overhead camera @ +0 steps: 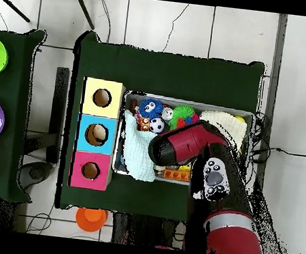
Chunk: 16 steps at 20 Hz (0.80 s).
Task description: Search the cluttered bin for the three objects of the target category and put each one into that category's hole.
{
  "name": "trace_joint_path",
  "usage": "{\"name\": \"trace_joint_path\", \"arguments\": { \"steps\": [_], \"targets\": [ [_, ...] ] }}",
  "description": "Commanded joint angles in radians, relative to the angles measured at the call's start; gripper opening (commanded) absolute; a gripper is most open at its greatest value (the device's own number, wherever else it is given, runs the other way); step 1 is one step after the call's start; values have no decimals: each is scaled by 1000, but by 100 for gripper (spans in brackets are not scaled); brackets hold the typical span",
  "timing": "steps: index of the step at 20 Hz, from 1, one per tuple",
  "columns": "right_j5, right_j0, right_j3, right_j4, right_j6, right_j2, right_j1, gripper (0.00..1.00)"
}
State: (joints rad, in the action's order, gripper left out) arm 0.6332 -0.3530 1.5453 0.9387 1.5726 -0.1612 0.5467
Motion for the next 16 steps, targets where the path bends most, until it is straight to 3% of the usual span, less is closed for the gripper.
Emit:
{"name": "trace_joint_path", "arguments": {
  "steps": [1, 9, 16],
  "targets": [
    [5, 4, -56, 80, 35, 61, -42, 100],
    [-12, 18, -84, 71, 39, 80, -72, 100],
    [-40, 17, -109, 65, 50, 88, -140, 100]
  ]
}}
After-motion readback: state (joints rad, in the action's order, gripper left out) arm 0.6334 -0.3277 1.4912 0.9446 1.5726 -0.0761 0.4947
